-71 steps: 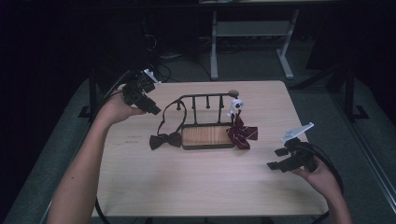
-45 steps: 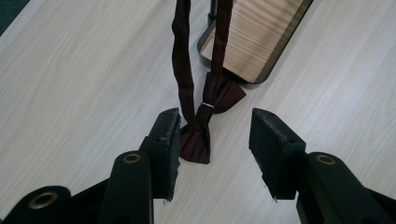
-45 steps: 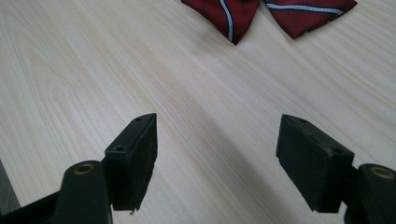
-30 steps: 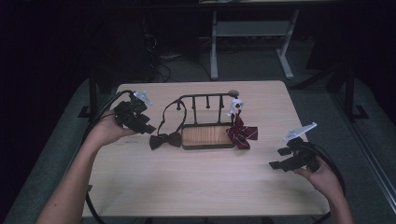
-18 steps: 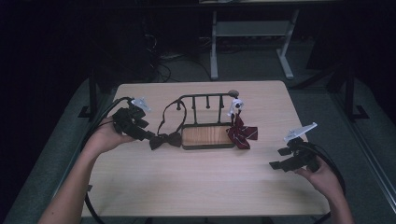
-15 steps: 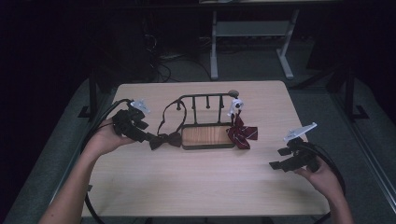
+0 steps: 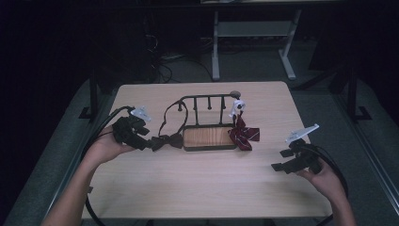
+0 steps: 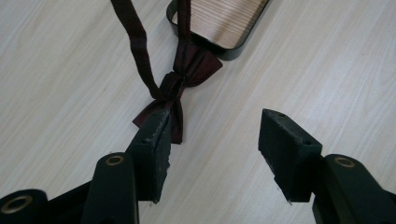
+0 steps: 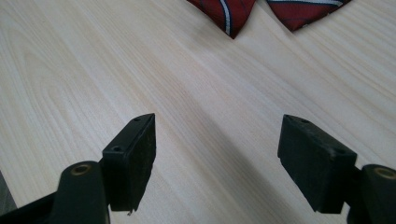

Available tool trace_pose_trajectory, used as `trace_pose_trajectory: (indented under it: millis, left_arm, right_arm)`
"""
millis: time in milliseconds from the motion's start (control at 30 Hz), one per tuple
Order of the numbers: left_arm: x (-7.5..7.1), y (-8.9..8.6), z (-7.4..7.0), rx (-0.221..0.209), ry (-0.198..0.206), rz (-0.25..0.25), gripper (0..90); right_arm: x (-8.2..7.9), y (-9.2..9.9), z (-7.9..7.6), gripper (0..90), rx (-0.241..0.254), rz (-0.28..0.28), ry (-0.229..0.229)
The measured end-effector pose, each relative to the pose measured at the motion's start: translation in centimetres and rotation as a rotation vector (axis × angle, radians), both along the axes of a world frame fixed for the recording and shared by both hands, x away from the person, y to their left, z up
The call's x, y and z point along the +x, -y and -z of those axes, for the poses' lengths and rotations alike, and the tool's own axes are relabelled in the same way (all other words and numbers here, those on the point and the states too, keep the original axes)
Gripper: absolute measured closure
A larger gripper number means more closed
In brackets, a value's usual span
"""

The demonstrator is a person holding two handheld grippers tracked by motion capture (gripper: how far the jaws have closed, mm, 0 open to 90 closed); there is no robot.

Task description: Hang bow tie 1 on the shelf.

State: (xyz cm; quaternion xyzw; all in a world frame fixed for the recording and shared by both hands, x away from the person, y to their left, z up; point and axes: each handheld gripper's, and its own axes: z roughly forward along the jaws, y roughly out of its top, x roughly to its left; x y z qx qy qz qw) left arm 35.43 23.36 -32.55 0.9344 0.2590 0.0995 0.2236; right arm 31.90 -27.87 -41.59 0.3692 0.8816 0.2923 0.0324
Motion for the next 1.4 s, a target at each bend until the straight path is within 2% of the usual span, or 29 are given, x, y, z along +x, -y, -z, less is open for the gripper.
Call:
trace_pose_trajectory:
  millis: [233, 467, 767, 1167, 1400]
  left_arm:
    - [-0.6, 0.1, 0.7, 0.008, 0.005, 0.010, 43.2]
    - [-1.0, 0.1, 1.7, 0.016, -0.012, 0.013, 42.8]
    - [-1.5, 0.3, 2.8, 0.012, -0.024, 0.025, 42.2]
    - [-2.0, 0.4, 5.3, 0.011, -0.061, 0.026, 41.2]
    - [-2.3, 0.5, 6.0, -0.008, -0.072, 0.022, 39.7]
  right_arm:
    - [0.0, -0.1, 0.1, 27.7, -0.004, -0.005, 0.001]
    - [0.0, -0.1, 0.1, 27.7, -0.005, -0.006, 0.000]
    - [-0.1, -0.2, 0.1, 27.7, -0.007, -0.005, -0.001]
    - [-0.4, -0.2, 0.4, 27.7, -0.005, -0.005, -0.002]
    - [-0.6, -0.3, 0.4, 27.1, 0.005, -0.005, 0.009]
